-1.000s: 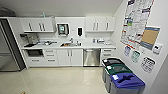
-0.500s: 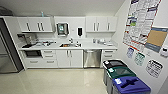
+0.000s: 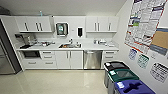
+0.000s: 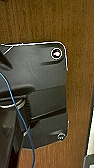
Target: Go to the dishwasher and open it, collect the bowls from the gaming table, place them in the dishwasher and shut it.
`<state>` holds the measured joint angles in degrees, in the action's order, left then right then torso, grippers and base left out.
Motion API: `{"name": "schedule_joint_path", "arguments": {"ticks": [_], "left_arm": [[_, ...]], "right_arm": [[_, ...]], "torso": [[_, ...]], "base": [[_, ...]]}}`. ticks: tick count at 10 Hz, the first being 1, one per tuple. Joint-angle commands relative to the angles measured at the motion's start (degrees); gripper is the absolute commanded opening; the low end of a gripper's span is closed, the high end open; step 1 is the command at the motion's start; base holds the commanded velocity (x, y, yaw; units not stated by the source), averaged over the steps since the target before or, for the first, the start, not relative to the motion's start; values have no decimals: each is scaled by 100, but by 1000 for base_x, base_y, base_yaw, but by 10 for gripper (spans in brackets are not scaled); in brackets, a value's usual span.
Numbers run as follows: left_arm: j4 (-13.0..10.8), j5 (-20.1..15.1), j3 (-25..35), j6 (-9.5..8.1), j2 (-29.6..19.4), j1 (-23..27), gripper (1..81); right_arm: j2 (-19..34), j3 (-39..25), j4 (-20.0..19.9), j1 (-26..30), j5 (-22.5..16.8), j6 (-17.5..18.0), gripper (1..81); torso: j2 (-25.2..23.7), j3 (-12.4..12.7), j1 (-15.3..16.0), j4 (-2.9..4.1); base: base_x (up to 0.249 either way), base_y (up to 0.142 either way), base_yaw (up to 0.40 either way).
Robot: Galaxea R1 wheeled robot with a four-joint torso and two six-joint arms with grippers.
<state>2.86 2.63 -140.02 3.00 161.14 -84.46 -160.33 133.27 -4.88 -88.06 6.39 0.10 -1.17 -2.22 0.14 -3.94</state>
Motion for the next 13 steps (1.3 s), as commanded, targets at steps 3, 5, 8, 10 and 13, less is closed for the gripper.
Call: {"name": "schedule_joint_path", "arguments": {"ticks": [3,5,8,10,13], "left_arm": [[21,-298,27,25,-90,276,811],[21,-298,27,25,-90,276,811],[21,-298,27,25,-90,276,811],[30,-298,27,25,-99,276,811],[21,-298,27,25,-90,276,811]], "right_arm": [[86,-65,-22,276,-296,17,811],[86,-65,-22,276,-296,17,811],[86,-65,-13,267,-296,17,811],[86,-65,-13,276,-296,17,811],[86,-65,-13,285,-304,17,811]], "torso": [[0,0,-2,0],[0,0,-2,0],[0,0,-2,0],[0,0,0,0],[0,0,-2,0]], "base": [[146,0,0],[141,0,0],[132,0,0],[124,0,0],[123,0,0]]}}
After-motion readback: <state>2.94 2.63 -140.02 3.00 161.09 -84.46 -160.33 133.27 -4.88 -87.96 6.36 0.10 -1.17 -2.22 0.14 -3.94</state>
